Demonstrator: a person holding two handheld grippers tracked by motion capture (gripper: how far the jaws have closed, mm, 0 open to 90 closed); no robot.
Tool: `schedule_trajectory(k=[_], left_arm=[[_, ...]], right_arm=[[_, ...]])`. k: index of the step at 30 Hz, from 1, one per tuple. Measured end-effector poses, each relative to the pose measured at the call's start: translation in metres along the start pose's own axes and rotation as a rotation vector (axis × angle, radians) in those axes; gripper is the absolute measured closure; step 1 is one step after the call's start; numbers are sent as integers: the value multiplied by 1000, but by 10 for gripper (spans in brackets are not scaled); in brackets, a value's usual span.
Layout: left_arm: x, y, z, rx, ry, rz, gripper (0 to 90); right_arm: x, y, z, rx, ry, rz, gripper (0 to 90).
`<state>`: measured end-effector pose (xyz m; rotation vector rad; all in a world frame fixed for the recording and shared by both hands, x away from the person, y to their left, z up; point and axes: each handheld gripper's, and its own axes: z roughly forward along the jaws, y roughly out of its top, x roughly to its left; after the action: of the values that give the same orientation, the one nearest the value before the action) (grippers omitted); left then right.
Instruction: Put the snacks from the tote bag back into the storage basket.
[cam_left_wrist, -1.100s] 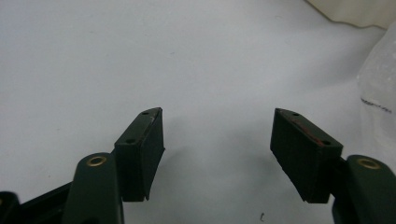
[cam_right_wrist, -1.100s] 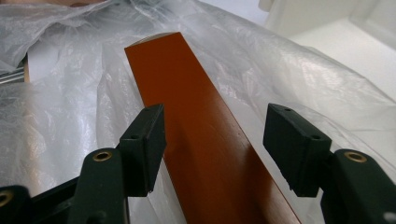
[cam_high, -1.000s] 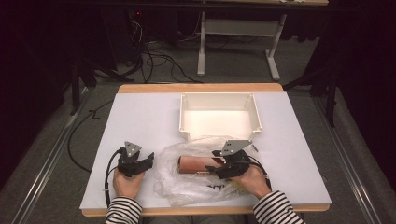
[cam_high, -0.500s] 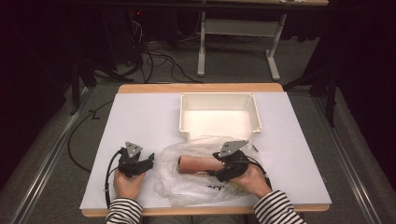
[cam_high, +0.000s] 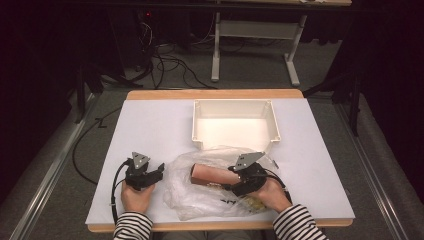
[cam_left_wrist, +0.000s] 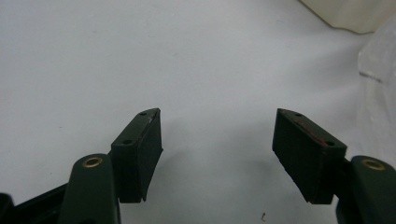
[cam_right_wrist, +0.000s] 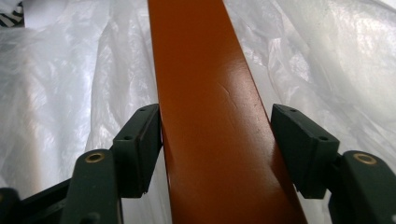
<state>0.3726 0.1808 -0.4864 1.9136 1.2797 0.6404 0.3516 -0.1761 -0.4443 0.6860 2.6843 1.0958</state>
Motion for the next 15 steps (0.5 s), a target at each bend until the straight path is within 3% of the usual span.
schedule_trajectory(k=[15], left_arm=[[-1, 1, 1, 13, 1, 8, 336]], right_arm=[[-1, -1, 2, 13, 10, -20, 384]])
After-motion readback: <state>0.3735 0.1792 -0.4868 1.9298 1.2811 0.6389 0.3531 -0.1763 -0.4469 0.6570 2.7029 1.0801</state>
